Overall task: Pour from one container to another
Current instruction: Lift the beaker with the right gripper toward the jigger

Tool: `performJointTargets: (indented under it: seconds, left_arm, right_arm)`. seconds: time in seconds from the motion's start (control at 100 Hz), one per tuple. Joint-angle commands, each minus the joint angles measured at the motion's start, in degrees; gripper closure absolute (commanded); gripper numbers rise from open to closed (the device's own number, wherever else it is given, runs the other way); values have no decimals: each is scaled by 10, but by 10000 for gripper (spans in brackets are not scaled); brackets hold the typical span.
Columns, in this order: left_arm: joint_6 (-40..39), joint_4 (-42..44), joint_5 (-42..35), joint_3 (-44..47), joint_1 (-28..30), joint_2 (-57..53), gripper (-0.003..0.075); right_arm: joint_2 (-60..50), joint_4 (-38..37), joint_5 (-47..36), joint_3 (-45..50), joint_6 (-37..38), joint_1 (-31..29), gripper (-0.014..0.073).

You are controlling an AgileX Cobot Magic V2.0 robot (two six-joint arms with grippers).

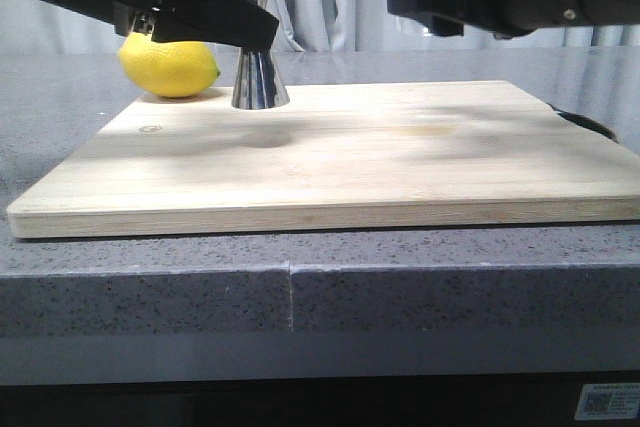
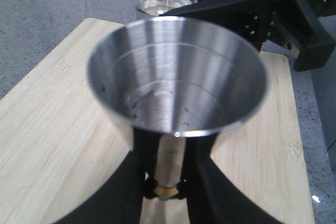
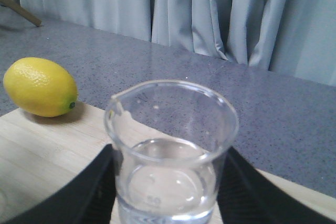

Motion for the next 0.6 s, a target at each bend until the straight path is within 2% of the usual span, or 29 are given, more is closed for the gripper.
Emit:
performJointTargets:
  seconds: [0.0,0.4,0.59]
  left_arm:
    - [-3,-47,29,-18,-4,-30,689]
    - [-13,-47,32,-18,-4,-30,689]
    - [-13,-47,32,-18,-4,-30,689]
  right_arm:
    - [-42,-12,-17,-23,-8,-3,377]
    - [-82,-59,115,-98,-8,-3,377]
    - [-82,-90,158,-133,-8,21,377]
